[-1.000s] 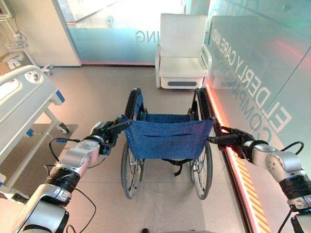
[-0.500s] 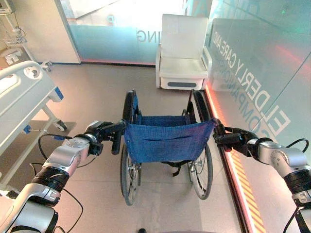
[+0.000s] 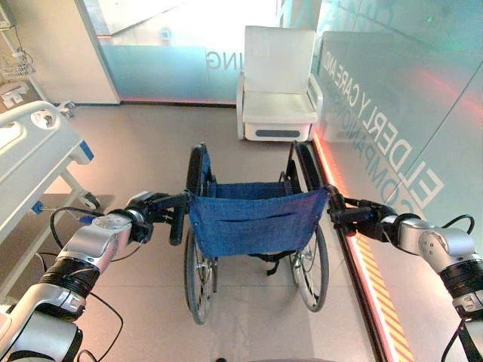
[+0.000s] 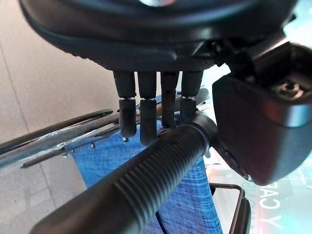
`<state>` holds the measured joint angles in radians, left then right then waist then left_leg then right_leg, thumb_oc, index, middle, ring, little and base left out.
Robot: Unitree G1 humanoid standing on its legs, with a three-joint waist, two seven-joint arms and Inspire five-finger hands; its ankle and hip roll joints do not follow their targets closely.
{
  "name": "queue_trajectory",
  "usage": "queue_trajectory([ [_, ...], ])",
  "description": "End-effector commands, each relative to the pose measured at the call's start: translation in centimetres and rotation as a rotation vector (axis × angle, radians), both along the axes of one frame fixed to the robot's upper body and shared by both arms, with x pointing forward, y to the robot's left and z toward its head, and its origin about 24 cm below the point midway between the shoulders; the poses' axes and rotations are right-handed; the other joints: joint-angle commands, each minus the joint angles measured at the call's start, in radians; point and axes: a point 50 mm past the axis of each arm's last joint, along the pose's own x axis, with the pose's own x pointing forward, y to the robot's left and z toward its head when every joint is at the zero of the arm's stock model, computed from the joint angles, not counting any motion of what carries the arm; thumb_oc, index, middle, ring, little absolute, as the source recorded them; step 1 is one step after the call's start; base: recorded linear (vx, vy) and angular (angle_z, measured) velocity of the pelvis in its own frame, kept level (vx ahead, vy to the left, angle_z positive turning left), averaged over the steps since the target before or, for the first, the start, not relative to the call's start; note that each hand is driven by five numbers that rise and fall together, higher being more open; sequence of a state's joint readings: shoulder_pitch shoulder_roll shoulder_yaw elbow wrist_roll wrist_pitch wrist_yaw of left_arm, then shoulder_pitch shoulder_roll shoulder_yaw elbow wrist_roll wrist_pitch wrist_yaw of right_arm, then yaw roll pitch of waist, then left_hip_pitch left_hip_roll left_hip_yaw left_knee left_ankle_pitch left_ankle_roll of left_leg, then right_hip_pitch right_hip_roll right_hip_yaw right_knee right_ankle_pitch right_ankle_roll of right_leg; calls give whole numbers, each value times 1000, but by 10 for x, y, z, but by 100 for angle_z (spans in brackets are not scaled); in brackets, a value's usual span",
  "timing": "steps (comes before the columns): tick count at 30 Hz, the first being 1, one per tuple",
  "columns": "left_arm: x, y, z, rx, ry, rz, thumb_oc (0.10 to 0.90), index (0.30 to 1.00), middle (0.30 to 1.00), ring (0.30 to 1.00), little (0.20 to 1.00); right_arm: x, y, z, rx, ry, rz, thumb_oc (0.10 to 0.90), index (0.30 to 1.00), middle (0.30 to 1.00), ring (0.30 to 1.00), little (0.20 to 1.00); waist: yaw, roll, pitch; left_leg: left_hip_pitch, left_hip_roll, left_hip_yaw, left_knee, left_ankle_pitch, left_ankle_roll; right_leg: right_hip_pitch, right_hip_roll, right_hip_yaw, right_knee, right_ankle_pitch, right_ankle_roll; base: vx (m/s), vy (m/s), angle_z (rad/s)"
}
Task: Push the wheelchair next to the bed
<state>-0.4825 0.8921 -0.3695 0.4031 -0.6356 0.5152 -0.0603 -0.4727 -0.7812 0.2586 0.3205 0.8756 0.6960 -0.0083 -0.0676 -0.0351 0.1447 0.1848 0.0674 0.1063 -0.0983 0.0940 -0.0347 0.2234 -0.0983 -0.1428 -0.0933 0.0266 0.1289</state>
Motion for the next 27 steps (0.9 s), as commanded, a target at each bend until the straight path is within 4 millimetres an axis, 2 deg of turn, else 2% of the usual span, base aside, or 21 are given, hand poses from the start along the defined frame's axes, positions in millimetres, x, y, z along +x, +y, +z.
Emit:
queue_trajectory([
  [1, 49, -108, 88, -390, -285, -419, 400, 300, 300, 300, 300, 29, 129, 68, 496, -242, 466, 400, 300, 300, 300, 300, 80, 43, -64, 45, -130, -22, 11, -167, 54, 6, 22, -54, 6, -47, -20, 0, 0, 0],
  [7, 42, -104, 62, -421, -117, -341, 400, 300, 300, 300, 300, 31, 131, 63, 491, -236, 446, 400, 300, 300, 300, 300, 96, 42, -61, 49, -131, -19, 11, -165, 57, 15, 16, -77, 6, -48, -19, 0, 0, 0],
  [10, 38, -106, 56, -458, -76, -349, 400, 300, 300, 300, 300, 31, 132, 63, 502, -237, 428, 400, 300, 300, 300, 300, 102, 41, -61, 49, -129, -14, 11, -164, 56, 17, 14, -87, 6, -49, -18, 0, 0, 0],
  [16, 28, -131, 38, -669, 10, -357, 400, 300, 300, 300, 300, 33, 136, 57, 534, -232, 381, 400, 300, 300, 300, 300, 110, 41, -59, 58, -133, -20, 12, -168, 60, 27, 10, -98, 11, -51, -18, 35, 20, 3],
  [23, 20, -156, 29, -805, 66, -407, 400, 300, 300, 300, 300, 34, 141, 55, 541, -242, 354, 400, 300, 300, 300, 300, 111, 37, -62, 63, -137, -23, 12, -171, 63, 28, 5, -99, 18, -51, -15, 44, 25, 5],
  [24, 19, -158, 29, -789, 68, -410, 510, 465, 465, 465, 465, 34, 141, 55, 540, -242, 354, 400, 300, 300, 300, 300, 111, 37, -61, 63, -138, -23, 12, -171, 64, 28, 4, -98, 20, -51, -15, 31, 11, 0],
  [25, 18, -158, 27, -761, 75, -411, 800, 900, 900, 900, 900, 34, 142, 55, 537, -243, 355, 400, 300, 300, 300, 300, 111, 37, -60, 63, -138, -24, 12, -171, 65, 27, 4, -98, 21, -51, -14, 0, 0, 0],
  [27, 21, -152, 26, -679, 37, -362, 800, 900, 900, 900, 900, 33, 143, 56, 526, -246, 359, 400, 300, 300, 300, 300, 110, 35, -60, 63, -139, -22, 12, -171, 67, 24, 4, -97, 24, -51, -13, 0, 0, 0],
])
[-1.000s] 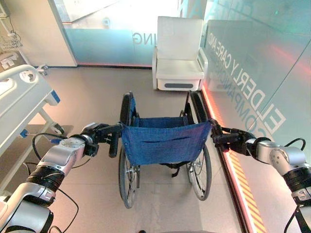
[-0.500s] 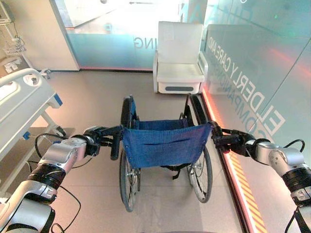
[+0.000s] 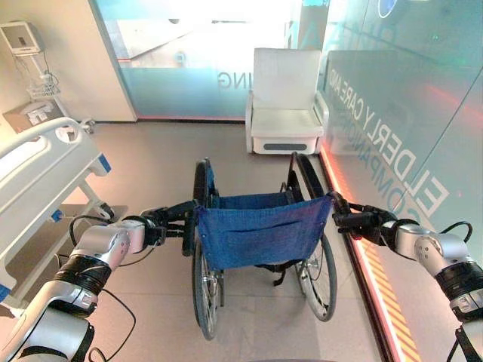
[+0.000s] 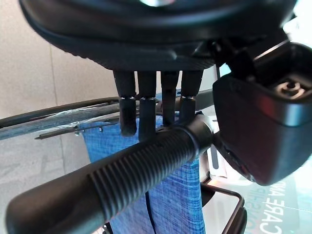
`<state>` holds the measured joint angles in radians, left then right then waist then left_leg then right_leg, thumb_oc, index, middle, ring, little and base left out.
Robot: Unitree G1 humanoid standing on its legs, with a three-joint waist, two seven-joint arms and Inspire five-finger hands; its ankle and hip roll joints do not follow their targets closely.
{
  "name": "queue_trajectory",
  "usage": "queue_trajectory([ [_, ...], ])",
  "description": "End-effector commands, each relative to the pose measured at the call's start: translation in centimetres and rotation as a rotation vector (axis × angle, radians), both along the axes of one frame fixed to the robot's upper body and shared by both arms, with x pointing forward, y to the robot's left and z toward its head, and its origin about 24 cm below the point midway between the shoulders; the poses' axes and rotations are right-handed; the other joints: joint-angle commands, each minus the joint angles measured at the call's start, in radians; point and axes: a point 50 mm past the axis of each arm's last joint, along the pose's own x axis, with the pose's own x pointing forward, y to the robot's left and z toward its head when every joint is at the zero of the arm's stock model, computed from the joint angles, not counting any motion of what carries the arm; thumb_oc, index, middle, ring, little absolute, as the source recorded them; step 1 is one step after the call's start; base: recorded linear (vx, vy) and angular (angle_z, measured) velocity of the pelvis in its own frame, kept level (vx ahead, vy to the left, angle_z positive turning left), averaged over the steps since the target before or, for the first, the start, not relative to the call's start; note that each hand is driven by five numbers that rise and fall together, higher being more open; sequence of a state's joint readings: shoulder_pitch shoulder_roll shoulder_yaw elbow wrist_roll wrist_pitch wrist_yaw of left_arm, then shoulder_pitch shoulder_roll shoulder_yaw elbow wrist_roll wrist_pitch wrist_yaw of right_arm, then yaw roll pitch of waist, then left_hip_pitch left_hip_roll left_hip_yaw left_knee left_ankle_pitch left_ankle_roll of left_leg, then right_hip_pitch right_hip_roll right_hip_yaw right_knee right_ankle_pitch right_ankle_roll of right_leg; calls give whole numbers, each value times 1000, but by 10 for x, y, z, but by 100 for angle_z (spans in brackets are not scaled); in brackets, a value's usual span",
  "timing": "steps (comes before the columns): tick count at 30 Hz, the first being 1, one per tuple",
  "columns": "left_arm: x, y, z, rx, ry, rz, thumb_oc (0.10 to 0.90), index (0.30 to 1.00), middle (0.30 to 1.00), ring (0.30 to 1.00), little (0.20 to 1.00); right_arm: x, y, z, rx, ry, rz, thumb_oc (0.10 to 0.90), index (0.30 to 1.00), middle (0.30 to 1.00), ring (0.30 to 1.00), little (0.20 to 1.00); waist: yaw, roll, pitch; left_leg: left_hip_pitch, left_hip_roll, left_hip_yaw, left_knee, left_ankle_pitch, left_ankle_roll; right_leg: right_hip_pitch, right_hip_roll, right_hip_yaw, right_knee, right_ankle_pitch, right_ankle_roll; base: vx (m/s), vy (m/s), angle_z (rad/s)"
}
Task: Push the wheelchair next to the bed
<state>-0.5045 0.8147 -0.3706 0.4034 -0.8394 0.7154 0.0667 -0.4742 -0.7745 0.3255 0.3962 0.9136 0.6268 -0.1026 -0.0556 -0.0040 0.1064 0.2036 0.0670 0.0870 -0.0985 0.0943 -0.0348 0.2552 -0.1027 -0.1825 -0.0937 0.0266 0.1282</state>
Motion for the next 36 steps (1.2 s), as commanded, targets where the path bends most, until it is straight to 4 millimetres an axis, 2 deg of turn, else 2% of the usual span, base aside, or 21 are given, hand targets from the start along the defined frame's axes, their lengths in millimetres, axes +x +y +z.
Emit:
queue_trajectory([
  [1, 26, -125, 49, -512, -204, -397, 800, 900, 900, 900, 900, 35, 147, 73, 561, -291, 444, 400, 300, 300, 300, 300, 98, 4, -22, 44, -139, -2, 12, -171, 67, -8, 8, -57, 24, -52, -12, 0, 0, 0],
  [5, 39, -99, 61, -338, -333, -274, 800, 900, 900, 900, 900, 38, 142, 78, 556, -309, 421, 400, 300, 300, 300, 300, 104, 2, -20, 42, -138, 0, 12, -170, 67, -9, 9, -62, 30, -56, -13, -5, -3, 1],
  [9, 47, -77, 71, -193, -378, -240, 800, 900, 900, 900, 900, 43, 136, 82, 552, -322, 390, 400, 300, 300, 300, 300, 112, -1, -16, 40, -140, -13, 14, -169, 70, -10, 12, -61, 37, -61, -18, -30, -37, 11],
  [13, 52, -66, 81, -144, -416, -203, 800, 900, 900, 900, 900, 45, 135, 85, 553, -327, 379, 400, 300, 300, 300, 300, 114, -2, -16, 41, -139, -19, 13, -169, 70, -7, 18, -61, 38, -65, -23, -20, -33, 1],
  [19, 55, -68, 85, -178, -434, -198, 800, 900, 900, 900, 900, 46, 134, 81, 547, -326, 368, 400, 300, 300, 300, 300, 112, -1, -16, 44, -134, -24, 11, -169, 64, 1, 26, -64, 30, -69, -31, -23, -35, 1],
  [28, 56, -76, 81, -119, -399, -306, 800, 900, 900, 900, 900, 47, 136, 80, 544, -327, 358, 400, 300, 300, 300, 300, 106, -1, -20, 43, -126, -31, 11, -167, 54, 10, 40, -59, 11, -68, -40, -27, -39, 1],
  [32, 51, -88, 67, -199, -270, -374, 800, 900, 900, 900, 900, 47, 139, 79, 544, -323, 363, 400, 300, 300, 300, 300, 99, 2, -23, 43, -121, -28, 11, -165, 48, 10, 42, -58, 6, -67, -40, -12, -32, 0],
  [36, 39, -106, 47, -364, -101, -445, 800, 900, 900, 900, 900, 46, 141, 77, 541, -325, 365, 400, 300, 300, 300, 300, 90, 8, -24, 40, -115, -17, 11, -162, 43, 7, 44, -59, 6, -67, -39, 0, 0, 0],
])
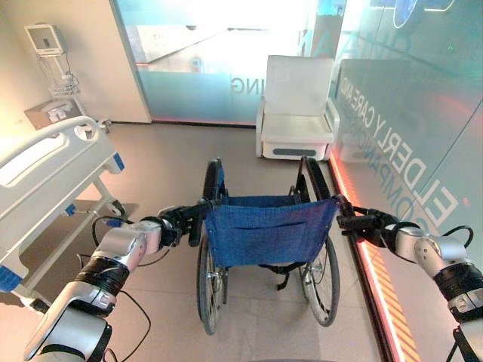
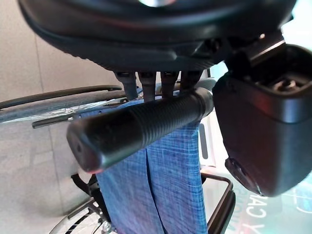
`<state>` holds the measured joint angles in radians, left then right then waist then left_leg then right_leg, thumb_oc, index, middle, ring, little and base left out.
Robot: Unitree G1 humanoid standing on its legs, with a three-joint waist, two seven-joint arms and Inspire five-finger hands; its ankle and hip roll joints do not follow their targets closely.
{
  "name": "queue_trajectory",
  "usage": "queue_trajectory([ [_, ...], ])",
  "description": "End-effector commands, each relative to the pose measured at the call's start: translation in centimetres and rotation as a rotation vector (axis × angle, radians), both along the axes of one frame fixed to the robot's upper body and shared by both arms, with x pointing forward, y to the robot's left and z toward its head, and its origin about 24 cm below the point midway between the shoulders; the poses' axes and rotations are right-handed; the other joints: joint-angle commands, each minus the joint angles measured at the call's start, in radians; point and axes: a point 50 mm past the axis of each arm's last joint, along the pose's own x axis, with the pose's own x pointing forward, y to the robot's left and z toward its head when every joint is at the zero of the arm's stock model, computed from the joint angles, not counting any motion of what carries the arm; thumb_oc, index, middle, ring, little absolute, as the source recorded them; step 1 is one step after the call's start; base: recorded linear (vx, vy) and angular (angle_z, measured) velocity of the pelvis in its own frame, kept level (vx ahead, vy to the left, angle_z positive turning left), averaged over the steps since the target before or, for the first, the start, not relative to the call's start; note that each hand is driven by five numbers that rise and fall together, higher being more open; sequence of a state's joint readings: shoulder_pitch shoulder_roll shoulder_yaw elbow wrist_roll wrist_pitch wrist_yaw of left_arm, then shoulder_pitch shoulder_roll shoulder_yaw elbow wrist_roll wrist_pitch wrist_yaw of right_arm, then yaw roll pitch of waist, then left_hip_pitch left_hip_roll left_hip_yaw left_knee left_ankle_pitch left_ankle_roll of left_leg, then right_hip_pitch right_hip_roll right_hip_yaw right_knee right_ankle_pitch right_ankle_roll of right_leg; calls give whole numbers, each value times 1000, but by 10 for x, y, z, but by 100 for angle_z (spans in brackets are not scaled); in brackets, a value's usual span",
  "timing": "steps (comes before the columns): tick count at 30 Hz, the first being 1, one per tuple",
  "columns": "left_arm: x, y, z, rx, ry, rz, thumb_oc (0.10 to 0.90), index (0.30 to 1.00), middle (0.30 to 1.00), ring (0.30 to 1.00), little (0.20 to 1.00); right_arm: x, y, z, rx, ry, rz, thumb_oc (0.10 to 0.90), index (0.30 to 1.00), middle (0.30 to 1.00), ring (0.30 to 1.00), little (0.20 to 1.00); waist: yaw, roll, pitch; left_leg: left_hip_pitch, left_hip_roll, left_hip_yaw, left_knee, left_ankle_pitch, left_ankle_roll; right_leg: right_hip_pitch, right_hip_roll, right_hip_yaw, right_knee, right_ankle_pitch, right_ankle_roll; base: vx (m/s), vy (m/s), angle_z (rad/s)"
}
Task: Push the wheelchair next to the bed
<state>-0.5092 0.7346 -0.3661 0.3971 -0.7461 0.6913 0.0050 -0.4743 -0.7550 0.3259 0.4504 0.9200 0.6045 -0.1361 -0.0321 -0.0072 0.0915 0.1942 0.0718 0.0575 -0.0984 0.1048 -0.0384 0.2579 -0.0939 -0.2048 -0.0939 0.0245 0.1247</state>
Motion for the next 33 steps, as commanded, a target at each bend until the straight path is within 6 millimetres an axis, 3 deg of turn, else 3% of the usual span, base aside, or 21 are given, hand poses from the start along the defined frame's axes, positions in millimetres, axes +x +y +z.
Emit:
queue_trajectory([
  [1, 28, -92, 48, -395, -33, -366, 800, 900, 900, 900, 900, 46, 146, 84, 539, -360, 418, 400, 300, 300, 300, 300, 62, 14, -9, 49, -116, 20, 11, -172, 44, 2, 34, -38, 7, -64, -35, 0, 0, 0],
  [5, 5, -132, 32, -703, 114, -375, 800, 900, 900, 900, 900, 41, 147, 75, 536, -362, 417, 400, 300, 300, 300, 300, 45, 18, -9, 50, -104, 50, 11, -173, 36, -3, 32, -43, 7, -61, -31, 0, 0, 0],
  [12, -9, -152, 24, -821, 139, -324, 800, 900, 900, 900, 900, 36, 148, 74, 535, -361, 411, 400, 300, 300, 300, 300, 33, 16, -12, 48, -97, 66, 11, -171, 32, -8, 29, -36, 7, -60, -30, 0, 0, 0],
  [20, -26, -178, 34, -1208, 223, -319, 800, 900, 900, 900, 900, 33, 143, 75, 543, -362, 410, 400, 300, 300, 300, 300, 20, 10, -17, 47, -90, 90, 11, -171, 30, -13, 24, -36, 7, -55, -26, 0, 0, 0],
  [21, -27, -180, 36, -1250, 214, -318, 706, 759, 759, 759, 759, 33, 142, 74, 543, -362, 409, 400, 300, 300, 300, 300, 19, 9, -18, 46, -89, 91, 11, -171, 30, -13, 23, -35, 7, -55, -26, 0, 0, 0],
  [22, -28, -182, 38, -1279, 195, -317, 408, 312, 312, 312, 312, 32, 143, 74, 547, -363, 410, 400, 300, 300, 300, 300, 18, 7, -18, 46, -88, 92, 11, -172, 30, -15, 23, -34, 7, -54, -25, 0, 0, 0],
  [33, -38, -189, 48, -1435, 101, -315, 400, 300, 300, 300, 300, 28, 136, 72, 560, -351, 403, 400, 300, 300, 300, 300, 22, -2, -18, 42, -85, 83, 11, -174, 30, -19, 24, -32, 7, -54, -30, 0, 0, 0],
])
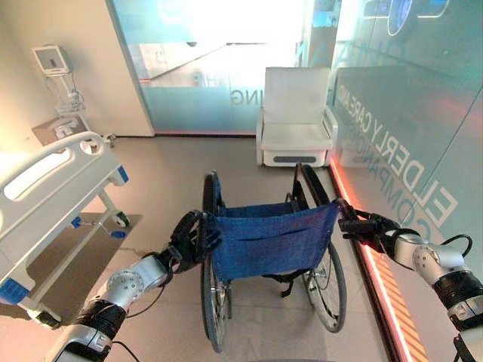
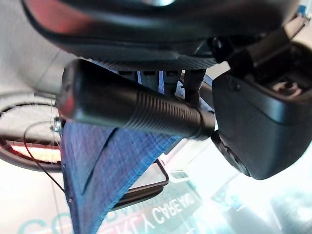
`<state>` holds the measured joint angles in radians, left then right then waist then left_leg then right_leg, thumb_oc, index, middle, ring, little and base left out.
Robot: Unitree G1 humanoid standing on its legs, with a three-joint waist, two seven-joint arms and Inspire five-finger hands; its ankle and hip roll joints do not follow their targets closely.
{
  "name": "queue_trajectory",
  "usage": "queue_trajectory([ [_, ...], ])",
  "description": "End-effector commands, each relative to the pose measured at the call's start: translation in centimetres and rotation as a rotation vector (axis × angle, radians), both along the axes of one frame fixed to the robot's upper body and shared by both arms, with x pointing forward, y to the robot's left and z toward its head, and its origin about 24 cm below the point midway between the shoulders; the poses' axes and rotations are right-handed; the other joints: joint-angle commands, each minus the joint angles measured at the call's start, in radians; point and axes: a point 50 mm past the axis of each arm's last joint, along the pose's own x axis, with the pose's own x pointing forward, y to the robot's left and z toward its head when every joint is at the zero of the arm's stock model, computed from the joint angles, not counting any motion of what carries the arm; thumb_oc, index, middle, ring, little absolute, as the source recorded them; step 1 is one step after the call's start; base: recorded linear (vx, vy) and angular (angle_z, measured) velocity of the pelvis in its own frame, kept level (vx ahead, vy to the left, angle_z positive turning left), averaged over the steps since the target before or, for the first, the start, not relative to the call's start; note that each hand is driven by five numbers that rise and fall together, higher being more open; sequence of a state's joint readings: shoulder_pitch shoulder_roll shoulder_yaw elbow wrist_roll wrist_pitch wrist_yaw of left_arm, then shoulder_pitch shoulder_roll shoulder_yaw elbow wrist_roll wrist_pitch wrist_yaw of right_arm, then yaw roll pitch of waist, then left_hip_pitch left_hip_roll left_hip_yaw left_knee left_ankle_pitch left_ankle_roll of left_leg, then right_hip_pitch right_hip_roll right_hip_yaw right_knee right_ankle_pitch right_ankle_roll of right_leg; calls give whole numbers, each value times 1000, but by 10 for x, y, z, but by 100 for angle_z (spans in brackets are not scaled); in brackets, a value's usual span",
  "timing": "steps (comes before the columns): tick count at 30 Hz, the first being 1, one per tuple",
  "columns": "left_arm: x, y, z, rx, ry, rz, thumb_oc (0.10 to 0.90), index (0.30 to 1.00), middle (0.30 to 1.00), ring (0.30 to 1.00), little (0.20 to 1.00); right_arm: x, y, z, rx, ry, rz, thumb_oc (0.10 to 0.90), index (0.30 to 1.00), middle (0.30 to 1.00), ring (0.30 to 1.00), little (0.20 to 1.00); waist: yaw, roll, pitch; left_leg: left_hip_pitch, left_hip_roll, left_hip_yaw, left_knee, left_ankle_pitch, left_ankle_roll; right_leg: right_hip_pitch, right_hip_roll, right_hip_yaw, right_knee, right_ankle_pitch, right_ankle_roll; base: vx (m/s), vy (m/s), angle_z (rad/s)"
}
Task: Push the wheelchair next to the bed
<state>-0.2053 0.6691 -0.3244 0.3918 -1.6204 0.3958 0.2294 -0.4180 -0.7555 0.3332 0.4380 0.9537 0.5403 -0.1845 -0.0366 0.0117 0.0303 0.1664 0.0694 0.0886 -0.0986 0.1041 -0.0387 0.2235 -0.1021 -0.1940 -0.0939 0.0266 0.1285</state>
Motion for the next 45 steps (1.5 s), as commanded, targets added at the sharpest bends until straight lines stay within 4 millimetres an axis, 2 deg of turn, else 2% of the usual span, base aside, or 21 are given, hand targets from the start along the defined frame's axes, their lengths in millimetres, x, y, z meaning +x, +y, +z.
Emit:
queue_trajectory([
  [1, 16, -175, 105, -679, -441, -610, 400, 300, 300, 300, 300, 37, 139, 83, 549, -356, 452, 400, 300, 300, 300, 300, 27, -22, 43, 70, -82, 52, 11, -174, 30, 15, 32, -44, 7, -56, -34, 0, 0, 0],
  [13, 15, -175, 97, -628, -443, -594, 400, 300, 300, 300, 300, 36, 140, 78, 556, -347, 453, 400, 300, 300, 300, 300, 30, -22, 37, 74, -84, 41, 11, -176, 32, 19, 32, -42, 7, -58, -32, 0, 0, 0],
  [16, 17, -173, 97, -573, -463, -585, 400, 300, 300, 300, 300, 35, 143, 76, 555, -343, 456, 400, 300, 300, 300, 300, 31, -22, 36, 73, -86, 37, 11, -176, 33, 20, 32, -41, 7, -58, -32, 0, 0, 0],
  [20, 25, -164, 98, -412, -541, -558, 400, 300, 300, 300, 300, 34, 143, 75, 559, -342, 454, 400, 300, 300, 300, 300, 35, -22, 36, 73, -88, 31, 11, -175, 34, 22, 31, -43, 7, -59, -31, 0, 0, 0],
  [23, 34, -153, 105, -261, -638, -501, 400, 300, 300, 300, 300, 34, 144, 72, 564, -336, 458, 400, 300, 300, 300, 300, 42, -23, 37, 73, -90, 22, 11, -174, 35, 23, 31, -46, 7, -59, -31, 0, 0, 0],
  [25, 36, -151, 107, -240, -655, -485, 400, 300, 300, 300, 300, 33, 144, 72, 568, -335, 459, 400, 300, 300, 300, 300, 43, -23, 37, 73, -90, 22, 11, -174, 35, 24, 31, -47, 7, -60, -31, 0, 0, 0],
  [26, 41, -144, 115, -229, -708, -427, 400, 300, 300, 300, 300, 33, 145, 72, 587, -334, 463, 400, 300, 300, 300, 300, 46, -26, 37, 76, -91, 22, 11, -175, 36, 26, 30, -49, 7, -60, -31, 36, 30, -1],
  [34, 51, -133, 137, -258, -786, -327, 400, 300, 300, 300, 300, 37, 147, 81, 682, -355, 450, 400, 300, 300, 300, 300, 50, -27, 38, 84, -98, 21, 11, -179, 40, 35, 24, -53, 7, -64, -34, 38, 55, 0],
  [43, 61, -122, 154, -119, -854, -337, 400, 300, 300, 300, 300, 43, 153, 93, 710, -378, 448, 400, 300, 300, 300, 300, 65, -28, 43, 91, -127, 15, 19, -189, 69, 30, -4, -49, 35, -66, -21, 46, 109, -2],
  [45, 62, -124, 158, -197, -853, -362, 400, 300, 300, 300, 300, 45, 154, 95, 705, -388, 448, 400, 300, 300, 300, 300, 68, -31, 48, 84, -138, 18, 40, -200, 80, 19, -14, -40, 51, -64, -14, 36, 123, -1],
])
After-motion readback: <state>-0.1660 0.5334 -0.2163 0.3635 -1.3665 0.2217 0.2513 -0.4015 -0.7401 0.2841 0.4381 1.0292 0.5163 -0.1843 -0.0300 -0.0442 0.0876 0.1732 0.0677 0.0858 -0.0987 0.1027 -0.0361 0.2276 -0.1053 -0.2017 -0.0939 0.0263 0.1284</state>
